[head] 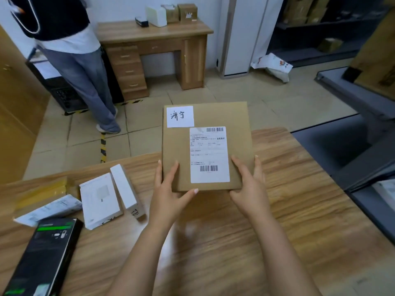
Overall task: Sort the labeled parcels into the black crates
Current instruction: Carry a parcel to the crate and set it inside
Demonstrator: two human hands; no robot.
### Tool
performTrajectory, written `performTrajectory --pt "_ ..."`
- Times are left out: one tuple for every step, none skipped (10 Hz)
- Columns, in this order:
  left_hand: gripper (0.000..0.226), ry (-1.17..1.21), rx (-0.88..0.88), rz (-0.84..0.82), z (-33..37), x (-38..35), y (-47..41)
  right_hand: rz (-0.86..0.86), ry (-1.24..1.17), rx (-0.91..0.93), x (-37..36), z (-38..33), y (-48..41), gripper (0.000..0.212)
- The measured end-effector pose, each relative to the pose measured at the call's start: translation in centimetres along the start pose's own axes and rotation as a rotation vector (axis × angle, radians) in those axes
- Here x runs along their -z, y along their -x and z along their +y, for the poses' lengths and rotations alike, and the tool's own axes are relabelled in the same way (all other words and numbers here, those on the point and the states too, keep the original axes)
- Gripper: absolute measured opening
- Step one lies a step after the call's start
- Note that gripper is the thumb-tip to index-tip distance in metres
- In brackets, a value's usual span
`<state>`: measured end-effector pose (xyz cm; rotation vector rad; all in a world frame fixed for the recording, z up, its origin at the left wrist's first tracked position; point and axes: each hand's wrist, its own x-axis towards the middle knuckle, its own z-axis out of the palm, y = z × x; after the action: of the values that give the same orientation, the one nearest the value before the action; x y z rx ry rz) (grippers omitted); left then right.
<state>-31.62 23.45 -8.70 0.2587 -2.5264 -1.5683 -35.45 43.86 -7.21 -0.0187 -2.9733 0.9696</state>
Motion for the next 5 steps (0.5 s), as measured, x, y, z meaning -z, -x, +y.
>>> performTrajectory --pt "0.086 -0.004 -0.105 0.078 2.9 1.5 -0.6 0.109 -0.068 0.093 2.6 -2.2 -0.3 0.093" --pt "0.088 -0.056 -0.234 0.172 6.1 3.3 -1.3 0.206 -0.118 0.173 5.4 -4.6 -0.6 0.094" --pt "0.086 -0.061 -0.353 0.255 9.4 4.9 -1.5 0.305 -0.159 0.258 8.0 -6.7 -0.5 0.095" --pt "0.086 -0.084 -0.466 0.333 11.8 6.0 -1.2 0.36 -0.218 0.297 9.8 -8.2 -0.1 0.099" --pt "0.087 -0.102 -0.53 0.367 13.1 6.8 -0.6 0.459 -0.209 0.347 10.7 -9.1 0.3 0.102"
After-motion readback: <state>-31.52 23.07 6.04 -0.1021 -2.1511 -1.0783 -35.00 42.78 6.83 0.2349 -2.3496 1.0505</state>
